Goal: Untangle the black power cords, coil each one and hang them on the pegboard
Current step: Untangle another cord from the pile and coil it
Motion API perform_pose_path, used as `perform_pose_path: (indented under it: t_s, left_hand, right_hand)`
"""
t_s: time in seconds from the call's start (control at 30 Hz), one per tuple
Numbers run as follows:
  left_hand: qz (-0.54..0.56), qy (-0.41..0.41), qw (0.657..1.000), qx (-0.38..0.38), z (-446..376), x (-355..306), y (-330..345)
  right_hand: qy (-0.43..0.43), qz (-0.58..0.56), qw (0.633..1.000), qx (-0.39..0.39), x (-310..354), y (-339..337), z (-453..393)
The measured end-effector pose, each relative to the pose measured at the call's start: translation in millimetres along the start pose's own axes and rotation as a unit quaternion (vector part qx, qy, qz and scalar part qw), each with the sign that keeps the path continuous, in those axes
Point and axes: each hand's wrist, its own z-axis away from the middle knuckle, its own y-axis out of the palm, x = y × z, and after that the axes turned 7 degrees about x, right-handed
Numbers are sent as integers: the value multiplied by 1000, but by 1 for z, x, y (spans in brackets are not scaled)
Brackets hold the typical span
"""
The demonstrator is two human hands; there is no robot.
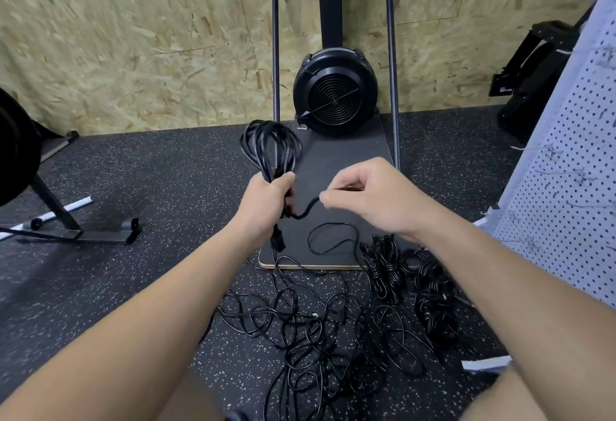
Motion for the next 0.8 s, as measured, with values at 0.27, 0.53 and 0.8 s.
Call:
perform_pose_path:
  t_s: [0.27,0.53,0.8]
  left_hand:
    - [118,-155,961,197,40,-16,38]
    - [57,-116,941,313,40,-4,33]
    - [168,-102,959,206,29,-2,25]
  right_hand:
    - [32,61,994,-83,-16,1,-7]
    - [100,105,979,-145,-24,1,-8]
    - [149,5,989,-23,-31,-6,2]
